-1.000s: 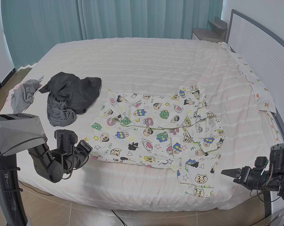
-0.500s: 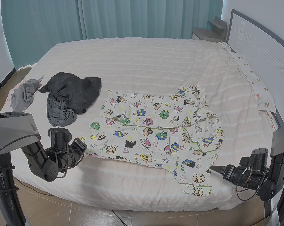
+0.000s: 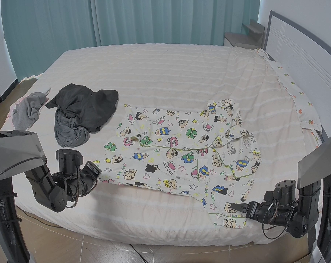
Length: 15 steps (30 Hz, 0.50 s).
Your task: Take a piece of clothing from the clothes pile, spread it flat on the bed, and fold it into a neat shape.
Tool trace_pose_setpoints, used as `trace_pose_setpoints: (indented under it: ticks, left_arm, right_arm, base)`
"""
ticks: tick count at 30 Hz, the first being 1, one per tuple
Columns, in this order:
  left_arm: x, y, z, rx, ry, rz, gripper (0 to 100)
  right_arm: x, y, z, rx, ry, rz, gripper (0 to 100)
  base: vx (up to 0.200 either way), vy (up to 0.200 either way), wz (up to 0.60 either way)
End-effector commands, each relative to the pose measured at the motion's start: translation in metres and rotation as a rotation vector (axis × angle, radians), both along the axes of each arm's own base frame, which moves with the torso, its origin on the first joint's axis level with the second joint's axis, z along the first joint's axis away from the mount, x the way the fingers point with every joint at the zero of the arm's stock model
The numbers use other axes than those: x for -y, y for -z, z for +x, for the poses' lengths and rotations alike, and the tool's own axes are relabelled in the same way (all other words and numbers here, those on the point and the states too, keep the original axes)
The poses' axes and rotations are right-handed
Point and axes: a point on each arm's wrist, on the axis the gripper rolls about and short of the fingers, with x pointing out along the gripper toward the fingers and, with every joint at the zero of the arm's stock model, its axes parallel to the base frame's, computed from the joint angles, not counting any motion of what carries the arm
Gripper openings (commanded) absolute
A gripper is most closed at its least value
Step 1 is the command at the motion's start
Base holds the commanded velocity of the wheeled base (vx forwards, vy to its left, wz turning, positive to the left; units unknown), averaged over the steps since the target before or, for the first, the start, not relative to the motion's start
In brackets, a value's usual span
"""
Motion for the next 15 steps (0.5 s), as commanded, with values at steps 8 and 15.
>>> trace_pose_setpoints:
  ticks: [8, 15]
  left_arm:
    - [0.0, 0.0, 0.0, 0.002, -0.001, 0.0, 0]
    - [0.001, 0.001, -0.001, -0.003, 0.004, 0.0, 0]
  right_arm:
    - [-0.018, -0.001, 0.009, 0.011, -0.064, -0.002, 0]
    - [-0.019, 0.002, 0.015, -0.024, -0.061, -0.013, 0]
  base:
    - [0.0, 0.0, 0.0]
    - [0.0, 0.0, 0.0]
